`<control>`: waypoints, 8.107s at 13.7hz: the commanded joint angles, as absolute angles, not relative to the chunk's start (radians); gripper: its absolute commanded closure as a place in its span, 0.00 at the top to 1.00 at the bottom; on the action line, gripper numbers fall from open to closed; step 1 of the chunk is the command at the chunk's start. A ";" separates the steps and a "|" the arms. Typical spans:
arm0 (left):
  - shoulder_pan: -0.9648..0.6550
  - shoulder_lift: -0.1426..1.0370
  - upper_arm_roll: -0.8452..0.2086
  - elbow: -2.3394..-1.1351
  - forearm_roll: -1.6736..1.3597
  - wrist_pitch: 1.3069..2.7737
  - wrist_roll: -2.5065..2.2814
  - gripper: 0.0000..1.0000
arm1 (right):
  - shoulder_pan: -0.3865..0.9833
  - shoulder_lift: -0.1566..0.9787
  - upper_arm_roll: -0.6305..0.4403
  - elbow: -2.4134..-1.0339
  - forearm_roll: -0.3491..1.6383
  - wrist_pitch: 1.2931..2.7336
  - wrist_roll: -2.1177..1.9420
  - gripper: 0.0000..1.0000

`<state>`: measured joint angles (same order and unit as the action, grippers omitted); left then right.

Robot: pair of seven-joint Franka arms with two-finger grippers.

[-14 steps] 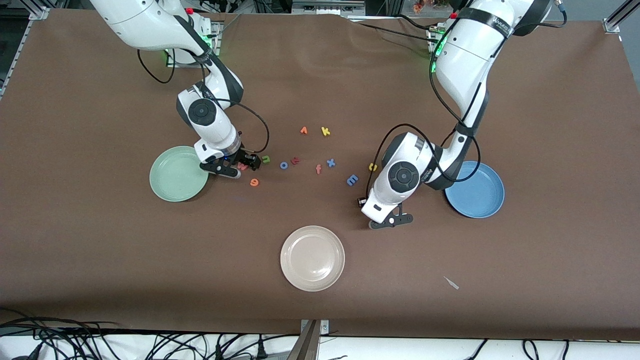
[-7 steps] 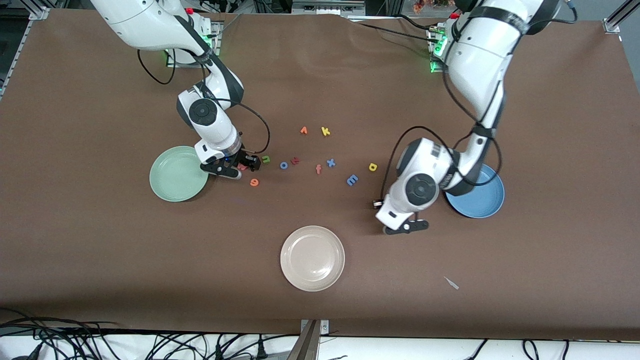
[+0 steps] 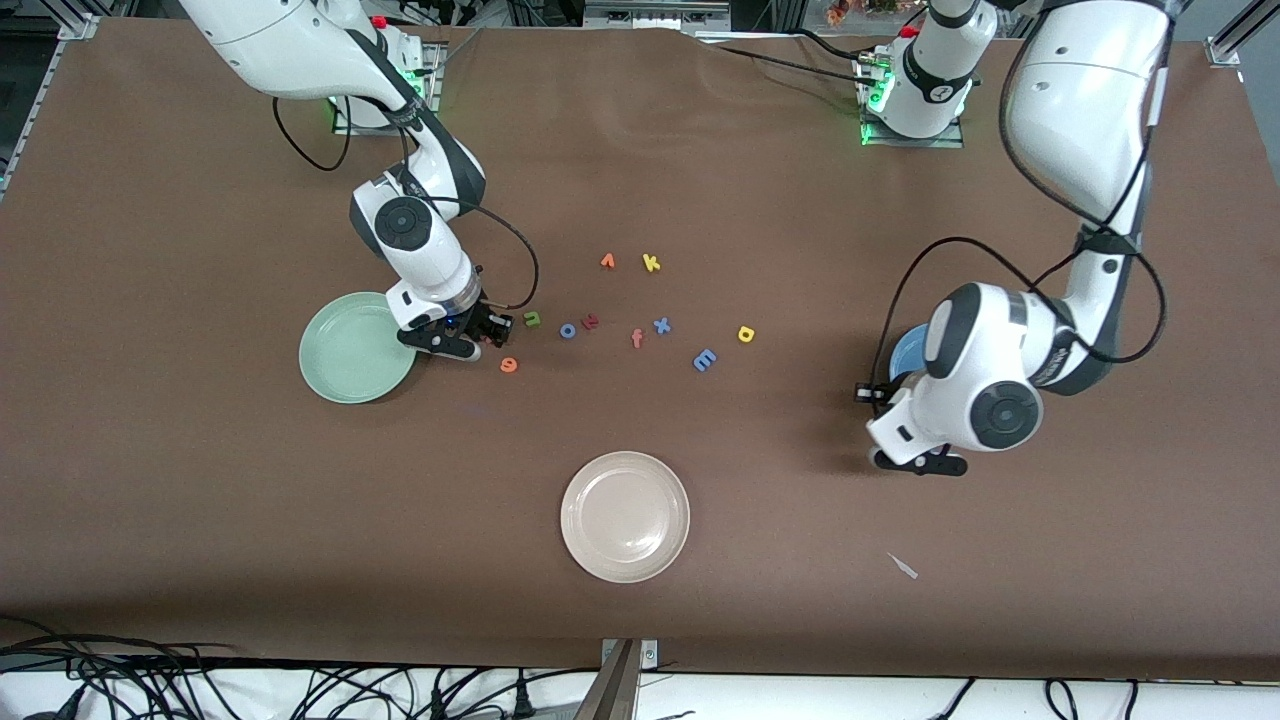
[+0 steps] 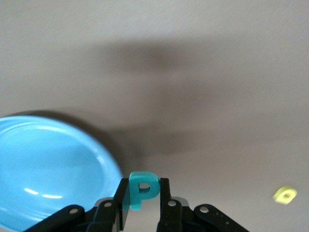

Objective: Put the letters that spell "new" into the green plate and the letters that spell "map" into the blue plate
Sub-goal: 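Release P onto the blue plate while the right gripper releases M onto green plate, then grasp yellow D with the left gripper while the right gripper grasps orange 6, then release D onto the blue plate while the right gripper releases 6 onto green, then grasp blue E with the left gripper while the right gripper grasps green U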

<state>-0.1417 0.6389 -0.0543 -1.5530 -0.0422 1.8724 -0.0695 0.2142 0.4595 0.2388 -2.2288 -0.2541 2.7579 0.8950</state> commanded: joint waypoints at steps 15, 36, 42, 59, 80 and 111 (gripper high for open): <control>-0.034 0.405 -0.152 -2.003 -0.001 2.158 -0.315 1.00 | -0.026 0.241 0.225 -2.238 -0.272 2.493 0.425 0.49; -0.218 0.578 -0.394 -2.051 0.251 2.569 -1.810 0.94 | 0.158 0.587 0.373 -1.950 -0.521 2.522 1.204 0.74; -0.227 0.603 -0.377 -2.037 0.270 2.568 -1.858 0.70 | 0.160 0.604 0.364 -1.962 -0.546 2.568 1.221 0.71; -0.056 0.600 -0.377 -1.761 0.328 1.889 -1.004 0.00 | 0.163 0.585 0.336 -1.962 -0.566 2.573 1.172 0.28; 0.016 0.629 -0.437 -1.687 0.143 2.115 -0.149 1.00 | -0.048 0.230 0.469 -2.330 -0.408 2.592 1.036 0.80; -0.469 0.756 -0.227 -1.669 0.295 2.372 -0.387 0.82 | 0.199 0.555 0.420 -2.129 -0.650 2.626 1.649 0.50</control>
<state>-0.4536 0.7494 -0.2412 -1.6921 0.2702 2.3763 -0.3544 0.1859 0.5348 0.4274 -2.1405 -0.6348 2.6195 1.6178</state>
